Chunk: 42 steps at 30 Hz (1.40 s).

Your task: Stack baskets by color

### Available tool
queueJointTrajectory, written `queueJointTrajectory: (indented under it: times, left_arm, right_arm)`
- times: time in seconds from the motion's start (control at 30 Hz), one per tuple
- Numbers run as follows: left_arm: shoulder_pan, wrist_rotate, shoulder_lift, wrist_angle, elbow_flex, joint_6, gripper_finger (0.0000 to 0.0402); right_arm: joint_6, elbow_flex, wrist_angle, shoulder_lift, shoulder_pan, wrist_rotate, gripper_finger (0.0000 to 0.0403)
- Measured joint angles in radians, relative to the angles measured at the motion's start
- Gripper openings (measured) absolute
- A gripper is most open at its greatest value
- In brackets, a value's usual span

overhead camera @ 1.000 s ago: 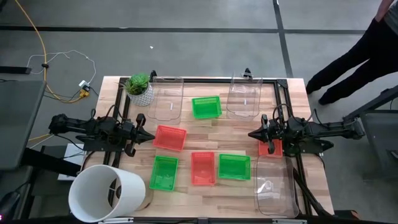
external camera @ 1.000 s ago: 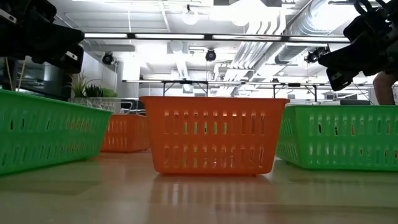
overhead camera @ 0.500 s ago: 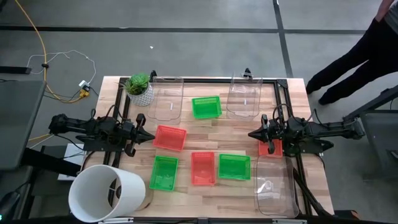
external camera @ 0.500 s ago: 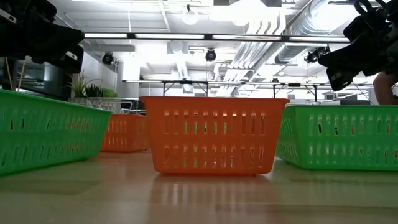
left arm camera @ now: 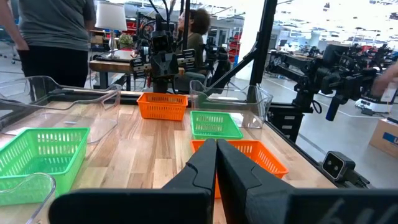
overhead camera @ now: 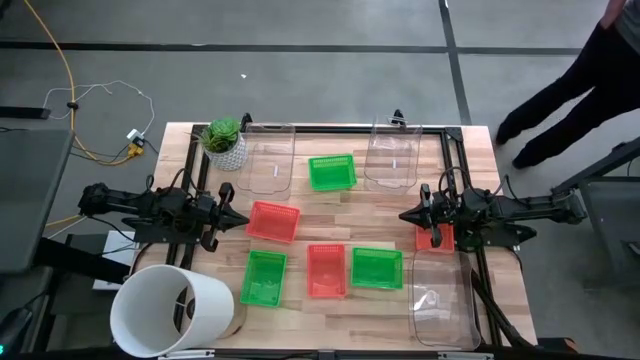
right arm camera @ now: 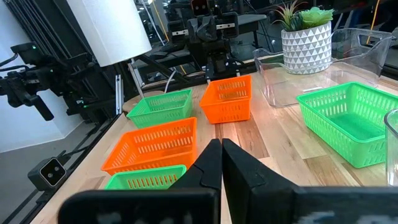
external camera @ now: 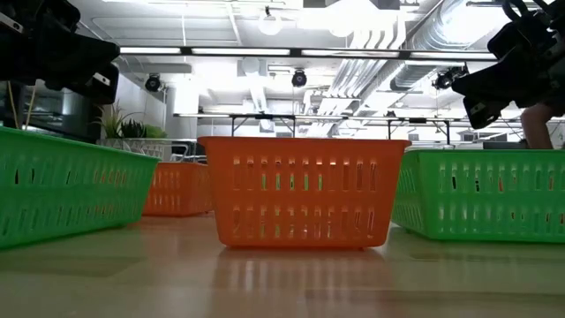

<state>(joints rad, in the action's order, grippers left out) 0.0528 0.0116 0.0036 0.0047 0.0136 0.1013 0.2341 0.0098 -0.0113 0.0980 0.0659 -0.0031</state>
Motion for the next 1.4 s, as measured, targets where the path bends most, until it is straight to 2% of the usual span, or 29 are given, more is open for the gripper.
queueJointTrajectory:
  times: [1.03,1.1,1.2,1.4]
  left_arm:
    - [0.000,0.000,0.000,0.000,0.000,0.000,0.0001]
    - [0.000,0.000,0.000,0.000,0.000,0.000,0.0001]
    - [0.000,0.000,0.000,0.000,0.000,0.000,0.0001]
    - [0.000,0.000,0.000,0.000,0.000,0.000,0.0001]
  right_arm:
    - [0.000,0.000,-0.014,0.000,0.000,0.000,0.0000]
    - [0.027,0.000,-0.055,0.000,0.000,0.000,0.0000]
    - [0.170,0.000,-0.139,0.000,0.000,0.009,0.0000]
    - [0.325,0.000,-0.384,0.001,0.000,0.189,0.0000]
